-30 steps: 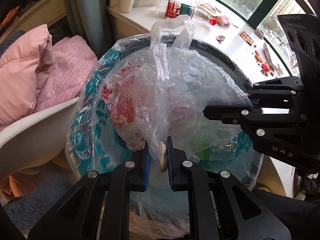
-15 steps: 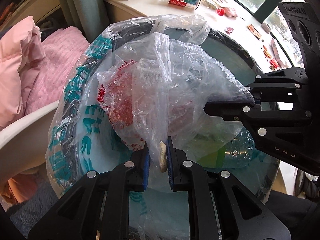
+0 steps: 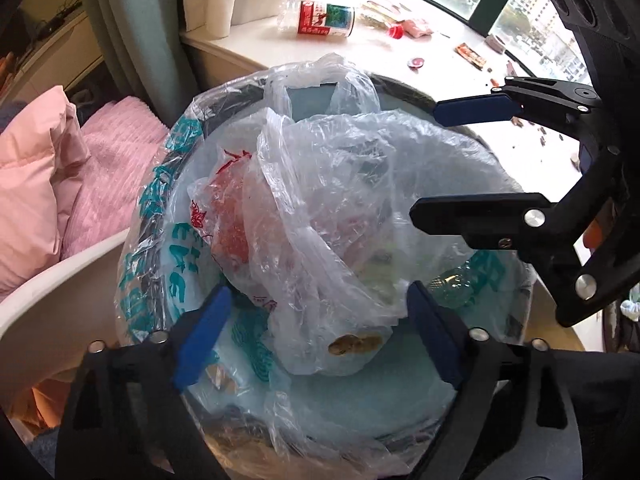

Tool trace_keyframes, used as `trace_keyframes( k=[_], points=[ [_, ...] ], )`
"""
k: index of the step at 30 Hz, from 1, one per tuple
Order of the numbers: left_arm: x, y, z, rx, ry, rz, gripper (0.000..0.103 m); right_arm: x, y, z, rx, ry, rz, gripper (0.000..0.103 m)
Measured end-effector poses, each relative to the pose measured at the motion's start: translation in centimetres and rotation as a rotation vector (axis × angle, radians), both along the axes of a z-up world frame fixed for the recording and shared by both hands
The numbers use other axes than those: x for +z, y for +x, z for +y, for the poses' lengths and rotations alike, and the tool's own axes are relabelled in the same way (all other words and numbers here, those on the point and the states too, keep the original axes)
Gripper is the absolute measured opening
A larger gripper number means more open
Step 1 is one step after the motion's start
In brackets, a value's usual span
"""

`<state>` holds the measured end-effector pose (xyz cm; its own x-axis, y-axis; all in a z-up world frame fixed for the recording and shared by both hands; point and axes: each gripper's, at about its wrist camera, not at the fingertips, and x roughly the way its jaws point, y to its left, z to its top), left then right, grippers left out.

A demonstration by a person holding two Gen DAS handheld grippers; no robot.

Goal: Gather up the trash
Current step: 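Lower the bag into the bin and open both tools, then move both tools back over the sill toward the red candy packet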

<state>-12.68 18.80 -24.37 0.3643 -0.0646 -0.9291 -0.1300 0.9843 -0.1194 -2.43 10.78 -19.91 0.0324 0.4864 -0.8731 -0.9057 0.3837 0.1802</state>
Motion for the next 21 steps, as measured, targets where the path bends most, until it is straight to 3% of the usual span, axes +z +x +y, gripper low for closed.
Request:
trace_keyframes(
  k=[10, 15, 21],
  points=[
    [4.3, -1.2, -0.7, -0.03, 0.035, -0.128, 0.097, 4.6, 0.8, -7.5, -0.256, 0.148, 0.014, 0.093],
    [6.7, 0.1, -1.6, -0.063, 0.032, -0.176, 0.097, 5.6, 2.0, -10.7, -0.414, 0.185, 0.027, 0.093],
    [9.2, 3.1, -4.7, -0.169, 0.026, -0.236, 0.097, 6.6, 3.1, -15.0, -0.537, 0.188, -0.008, 0.093]
  ],
)
